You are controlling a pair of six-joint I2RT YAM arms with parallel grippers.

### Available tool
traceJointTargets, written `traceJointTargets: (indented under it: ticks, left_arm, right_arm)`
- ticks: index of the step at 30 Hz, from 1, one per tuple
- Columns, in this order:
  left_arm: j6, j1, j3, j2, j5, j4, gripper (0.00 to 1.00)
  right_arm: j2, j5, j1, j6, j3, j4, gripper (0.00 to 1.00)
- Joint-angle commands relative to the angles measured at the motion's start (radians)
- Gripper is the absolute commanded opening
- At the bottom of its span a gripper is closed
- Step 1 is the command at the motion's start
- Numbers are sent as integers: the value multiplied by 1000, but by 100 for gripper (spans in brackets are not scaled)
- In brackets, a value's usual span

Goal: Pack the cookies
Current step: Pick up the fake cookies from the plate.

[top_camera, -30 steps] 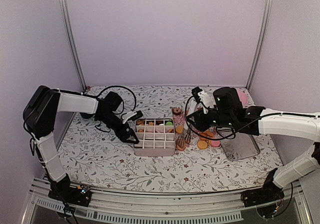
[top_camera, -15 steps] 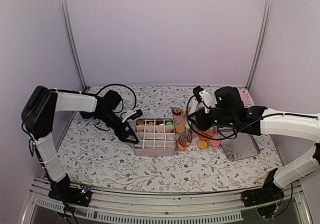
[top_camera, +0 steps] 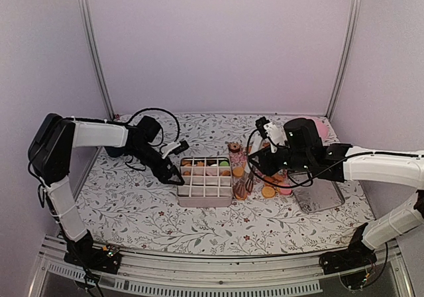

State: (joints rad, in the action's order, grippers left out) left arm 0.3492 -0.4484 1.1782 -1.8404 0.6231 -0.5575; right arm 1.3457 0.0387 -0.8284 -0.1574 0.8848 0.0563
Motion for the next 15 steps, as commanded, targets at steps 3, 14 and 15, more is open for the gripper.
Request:
traceJointTargets:
  ticks: [3, 14, 15]
  left_arm:
    - [33, -3, -53, -5, -41, 43, 89]
    - [11, -9, -56, -42, -137, 78, 84]
    - [14, -9, -56, -40, -136, 77, 84]
  right_arm:
    - [-5, -10, 5, -23, -22, -32, 35]
    - [-24, 36, 10, -15, -33, -12, 35]
    - [-31, 39, 14, -13, -36, -11, 35]
